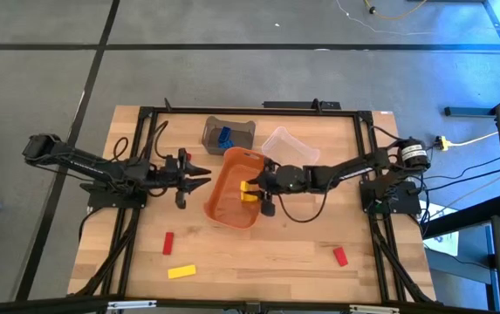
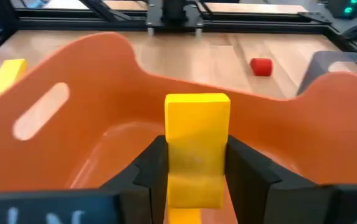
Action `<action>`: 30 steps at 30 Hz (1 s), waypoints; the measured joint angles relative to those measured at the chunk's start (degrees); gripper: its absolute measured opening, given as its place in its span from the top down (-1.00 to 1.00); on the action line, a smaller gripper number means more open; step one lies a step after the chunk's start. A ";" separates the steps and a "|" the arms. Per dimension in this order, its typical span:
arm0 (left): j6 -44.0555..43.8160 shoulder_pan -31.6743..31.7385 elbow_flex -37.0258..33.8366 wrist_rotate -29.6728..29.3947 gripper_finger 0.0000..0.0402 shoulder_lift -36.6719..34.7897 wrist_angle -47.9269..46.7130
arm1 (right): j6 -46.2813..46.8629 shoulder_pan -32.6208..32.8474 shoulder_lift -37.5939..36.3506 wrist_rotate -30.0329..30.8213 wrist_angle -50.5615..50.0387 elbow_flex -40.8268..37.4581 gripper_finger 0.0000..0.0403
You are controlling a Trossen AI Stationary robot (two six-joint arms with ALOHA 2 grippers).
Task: Sort & place blocks by color
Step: Put the right yellow block into the orange bin, then put the yellow block into the orange bin
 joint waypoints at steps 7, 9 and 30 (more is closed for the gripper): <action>0.02 0.04 0.00 -0.46 0.48 0.00 -0.04 | 0.52 -0.04 0.01 -0.51 -0.07 0.00 0.39; 0.02 0.04 0.00 -0.46 0.48 0.00 -0.06 | 1.54 0.00 0.01 -0.54 -0.42 -0.02 0.39; 1.44 0.00 0.00 0.21 0.48 0.00 -0.68 | -0.05 0.59 -8.38 -0.12 -1.08 -1.74 -0.64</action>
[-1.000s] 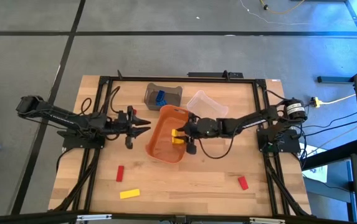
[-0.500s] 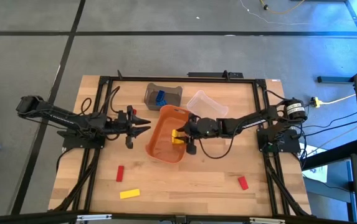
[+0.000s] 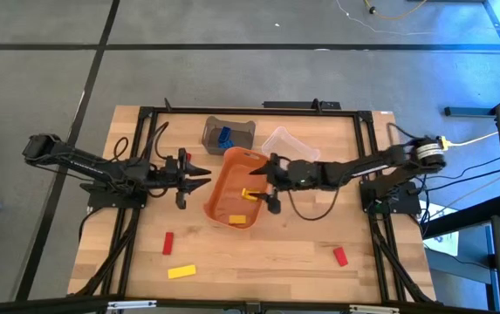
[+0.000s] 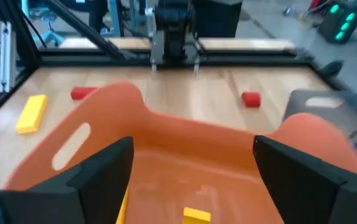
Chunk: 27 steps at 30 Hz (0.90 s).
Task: Sort & place blocks by color
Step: Put the yellow block into the orange bin
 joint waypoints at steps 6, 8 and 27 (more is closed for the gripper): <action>-0.03 0.00 0.00 0.94 0.48 0.02 -0.37 | -0.63 1.48 -12.68 5.17 4.58 -10.12 -0.65; -0.02 0.02 0.00 0.93 0.48 0.02 -0.33 | -0.76 1.90 -17.16 6.29 9.49 -14.60 -0.65; 0.03 0.04 0.00 0.43 0.48 0.02 -0.34 | -0.39 2.08 -28.09 6.68 22.16 -26.06 -0.65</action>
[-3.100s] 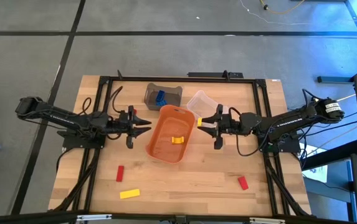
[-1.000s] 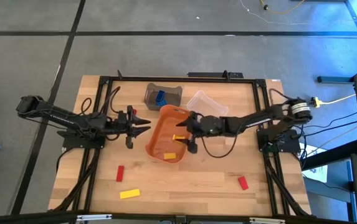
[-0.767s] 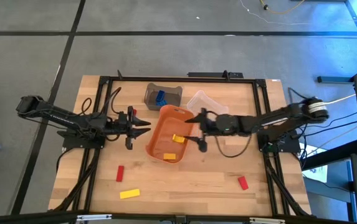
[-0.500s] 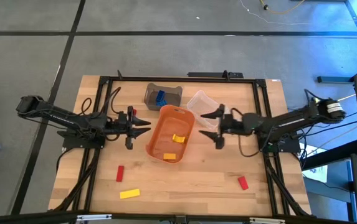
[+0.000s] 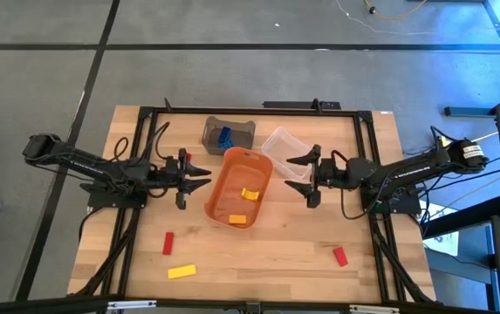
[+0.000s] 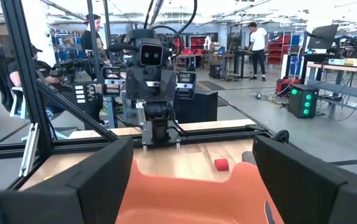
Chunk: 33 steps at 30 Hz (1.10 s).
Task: Sort & place blocks by color
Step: Put the yellow block into the orange bin
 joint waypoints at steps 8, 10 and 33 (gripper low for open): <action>-4.14 0.00 0.00 3.97 0.48 0.00 -3.85 | 0.11 0.00 0.00 -0.02 -0.42 0.02 -0.65; -7.51 -0.02 0.00 9.05 0.46 0.00 -3.29 | 0.03 -0.02 0.00 -0.02 -0.51 0.02 -0.65; -10.22 -26.40 27.86 -1.20 -0.06 21.08 -29.62 | 0.02 -0.02 0.04 0.04 -0.93 0.04 -0.65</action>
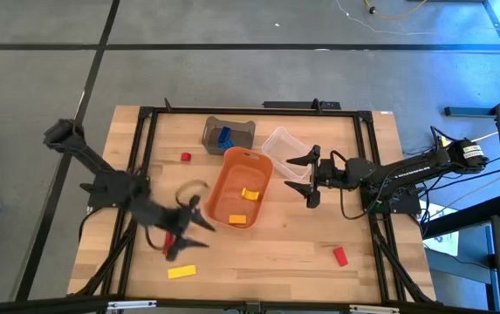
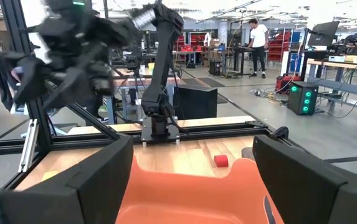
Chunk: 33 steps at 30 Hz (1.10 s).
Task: Sort & place blocks by color
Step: Put the yellow block into the orange bin
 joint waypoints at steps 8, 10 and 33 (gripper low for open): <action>-25.10 -8.54 20.90 -1.37 -0.06 18.55 -36.72 | 0.29 0.00 0.00 0.00 -0.28 0.02 -0.65; -29.62 -10.14 23.03 -1.33 -0.06 22.35 -40.90 | 0.39 0.00 0.00 0.00 -0.37 0.02 -0.65; -40.80 -14.54 23.58 9.45 -0.05 42.90 -39.72 | 0.30 0.00 0.00 2.34 -0.48 0.02 -0.65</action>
